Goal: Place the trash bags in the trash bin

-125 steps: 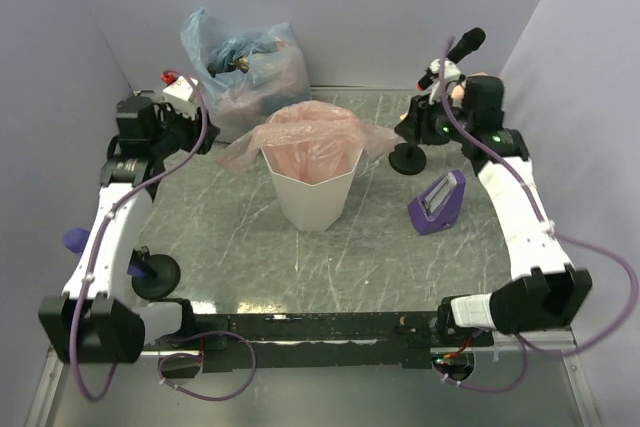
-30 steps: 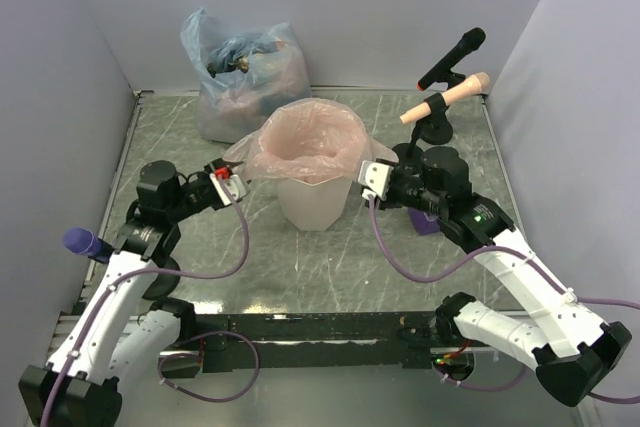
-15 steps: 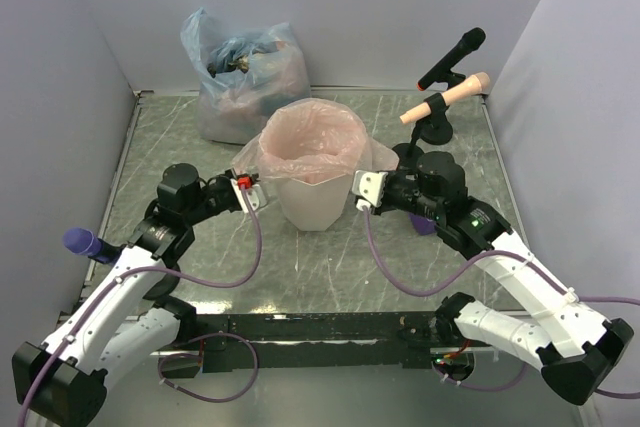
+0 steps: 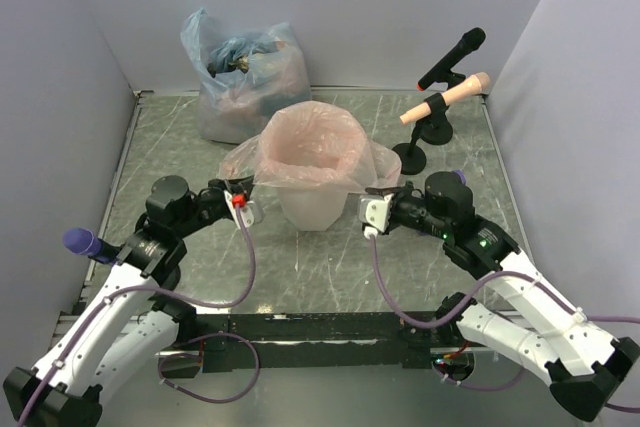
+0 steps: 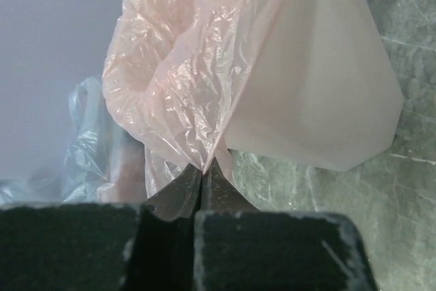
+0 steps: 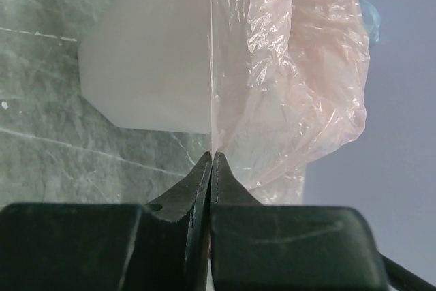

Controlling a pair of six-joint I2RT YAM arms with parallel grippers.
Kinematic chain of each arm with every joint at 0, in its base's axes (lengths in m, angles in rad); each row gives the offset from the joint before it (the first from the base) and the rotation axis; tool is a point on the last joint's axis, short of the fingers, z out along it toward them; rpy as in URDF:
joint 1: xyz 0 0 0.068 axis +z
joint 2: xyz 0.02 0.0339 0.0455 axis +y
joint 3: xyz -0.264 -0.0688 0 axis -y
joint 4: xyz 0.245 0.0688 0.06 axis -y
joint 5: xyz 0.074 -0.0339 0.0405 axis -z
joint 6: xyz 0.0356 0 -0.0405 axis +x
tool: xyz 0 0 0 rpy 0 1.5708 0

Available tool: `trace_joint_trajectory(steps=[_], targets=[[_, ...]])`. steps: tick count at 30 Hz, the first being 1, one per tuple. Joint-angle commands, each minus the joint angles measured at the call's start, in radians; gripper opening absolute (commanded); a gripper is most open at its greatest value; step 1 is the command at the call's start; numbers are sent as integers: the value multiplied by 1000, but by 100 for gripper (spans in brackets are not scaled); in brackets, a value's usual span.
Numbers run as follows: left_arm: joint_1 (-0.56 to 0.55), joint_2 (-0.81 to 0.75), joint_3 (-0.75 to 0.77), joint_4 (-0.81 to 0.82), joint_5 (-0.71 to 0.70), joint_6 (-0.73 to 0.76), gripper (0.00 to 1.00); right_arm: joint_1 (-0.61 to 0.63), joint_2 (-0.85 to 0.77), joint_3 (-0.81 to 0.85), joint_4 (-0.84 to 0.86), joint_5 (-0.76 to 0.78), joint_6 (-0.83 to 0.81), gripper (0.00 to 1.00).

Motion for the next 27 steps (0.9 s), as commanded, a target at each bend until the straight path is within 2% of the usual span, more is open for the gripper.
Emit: trace_joint_trajectory(steps=[1, 6, 14, 20, 21, 24, 25, 27], targets=[[-1, -34, -39, -60, 0, 81, 1, 6, -44, -45, -8, 0, -59, 0], [-2, -12, -79, -37, -5, 70, 1, 6, -24, -103, 47, 1, -69, 0], [-2, 77, -160, 89, 4, 6, 1, 6, 83, -180, 171, 20, -52, 0], [-1, 74, -151, 19, 4, 3, 1, 6, 103, -163, 152, 24, -35, 0], [-2, 67, -134, -26, 16, -2, 4, 6, 97, -148, 124, 21, -27, 2], [-2, 25, -36, -164, 47, -103, 38, 6, 62, -44, 5, -8, 86, 30], [-2, 5, -2, -191, 49, -149, 43, 6, 45, 2, -50, -20, 121, 37], [-1, -53, 64, -221, 37, -276, 50, 5, 12, 75, -144, -57, 180, 44]])
